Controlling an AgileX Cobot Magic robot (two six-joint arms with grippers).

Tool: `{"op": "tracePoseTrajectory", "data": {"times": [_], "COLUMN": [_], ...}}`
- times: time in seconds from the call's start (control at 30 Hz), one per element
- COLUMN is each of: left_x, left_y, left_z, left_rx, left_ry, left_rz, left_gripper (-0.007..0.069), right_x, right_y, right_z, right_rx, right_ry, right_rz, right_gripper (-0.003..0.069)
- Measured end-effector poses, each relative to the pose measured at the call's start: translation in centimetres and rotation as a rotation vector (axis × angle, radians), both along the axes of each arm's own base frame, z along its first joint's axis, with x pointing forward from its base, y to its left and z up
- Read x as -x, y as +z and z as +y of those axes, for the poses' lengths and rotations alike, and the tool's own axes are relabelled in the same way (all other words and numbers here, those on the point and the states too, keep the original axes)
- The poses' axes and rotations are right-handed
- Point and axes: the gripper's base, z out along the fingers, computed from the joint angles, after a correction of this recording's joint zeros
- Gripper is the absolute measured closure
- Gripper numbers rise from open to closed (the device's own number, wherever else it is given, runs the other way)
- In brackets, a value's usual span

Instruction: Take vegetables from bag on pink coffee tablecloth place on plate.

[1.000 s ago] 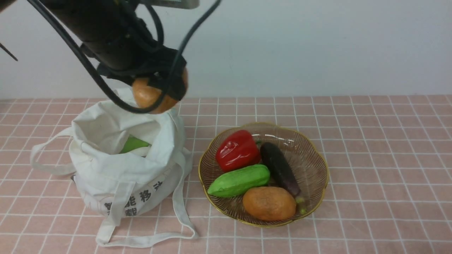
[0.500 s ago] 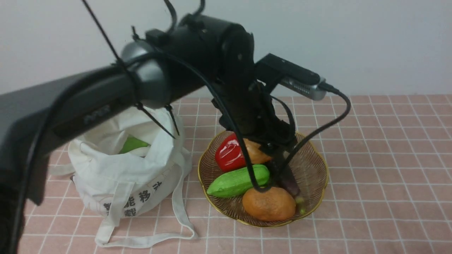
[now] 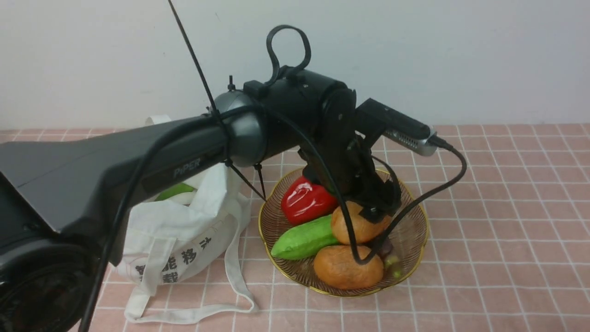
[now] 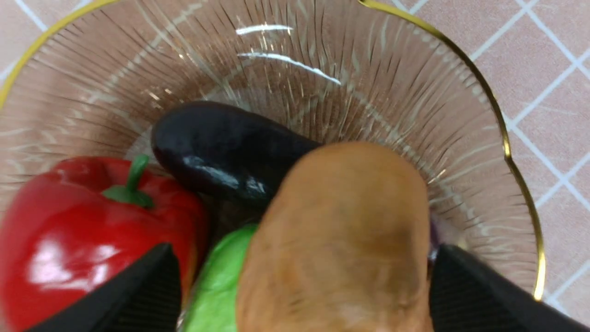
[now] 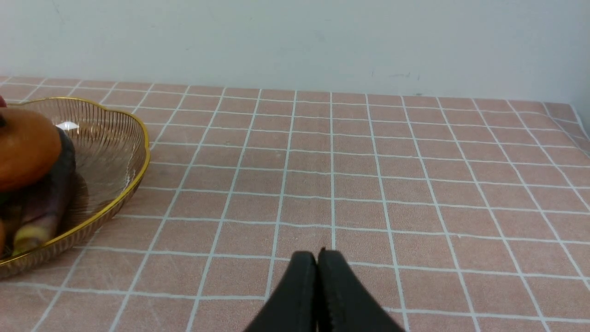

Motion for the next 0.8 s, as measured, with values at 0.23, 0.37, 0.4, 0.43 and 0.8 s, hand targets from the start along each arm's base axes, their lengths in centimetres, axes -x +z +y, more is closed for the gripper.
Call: {"op": "tracePoseTrajectory", "data": {"times": [0.23, 0.37, 0.4, 0.43, 0.8], "left_x": [0.2, 2.2, 3.7, 5.0, 16.1], "left_y": [7.8, 14.2, 16.9, 19.0, 27.0], "left_z": [2.1, 4.8, 6.1, 7.3, 15.6], "left_rx": [-0.076, -0.054, -0.026, 0.008, 0.306], "left_ry": [0.095, 0.145, 0.162, 0.169, 0.184], "left_rz": [-0.113, -0.242, -0.280, -0.313, -0.471], "left_gripper": [0.0291, 0.0565, 0.0598, 0.0615, 0.0629], "right_x": [0.0, 0.0, 0.0, 0.0, 0.0], "right_y": [0.0, 0.0, 0.0, 0.0, 0.0], "right_z": [0.0, 0.0, 0.0, 0.0, 0.0], "right_rx": [0.000, 0.000, 0.000, 0.000, 0.005], "right_ry": [0.000, 0.000, 0.000, 0.000, 0.001], "right_rz": [0.000, 0.000, 0.000, 0.000, 0.000], "right_gripper": [0.0671, 0.0671, 0.0671, 0.0671, 0.0671]}}
